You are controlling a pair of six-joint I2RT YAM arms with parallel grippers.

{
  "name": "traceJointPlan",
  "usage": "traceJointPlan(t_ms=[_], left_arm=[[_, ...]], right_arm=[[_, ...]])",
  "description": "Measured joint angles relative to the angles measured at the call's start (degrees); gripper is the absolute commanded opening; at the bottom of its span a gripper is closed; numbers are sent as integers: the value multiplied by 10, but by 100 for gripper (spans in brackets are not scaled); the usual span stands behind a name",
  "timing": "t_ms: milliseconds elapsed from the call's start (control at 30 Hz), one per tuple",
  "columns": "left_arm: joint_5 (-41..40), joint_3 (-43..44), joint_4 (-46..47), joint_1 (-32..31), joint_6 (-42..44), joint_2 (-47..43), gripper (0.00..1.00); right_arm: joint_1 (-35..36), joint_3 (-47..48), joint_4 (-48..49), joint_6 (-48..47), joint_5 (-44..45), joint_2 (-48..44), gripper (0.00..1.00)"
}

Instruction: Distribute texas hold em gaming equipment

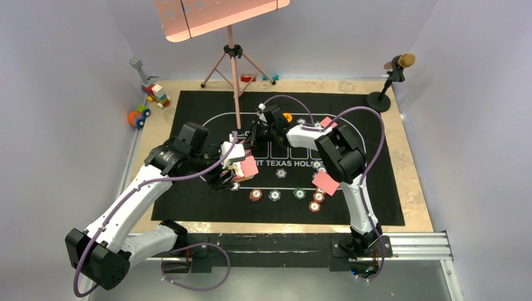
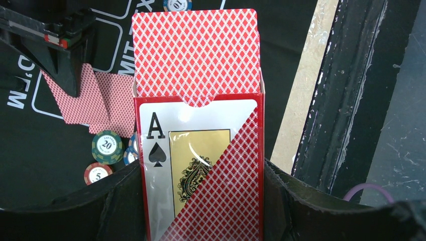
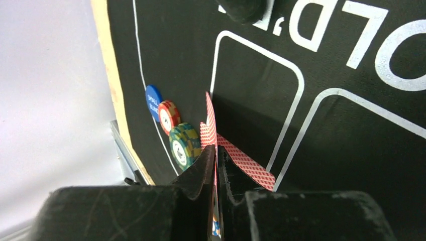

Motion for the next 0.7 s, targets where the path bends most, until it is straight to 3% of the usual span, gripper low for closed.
traceJointPlan(t_ms=[133, 200, 700], left_arm=[[0, 0, 0, 0, 0, -4, 9], [0, 0, 0, 0, 0, -5, 9], [6, 0, 0, 0, 0, -6, 9]], right_arm=[[4, 8, -19, -7, 21, 10, 33], [4, 11, -32, -11, 27, 10, 38], [15, 40, -196, -103, 122, -29, 53]])
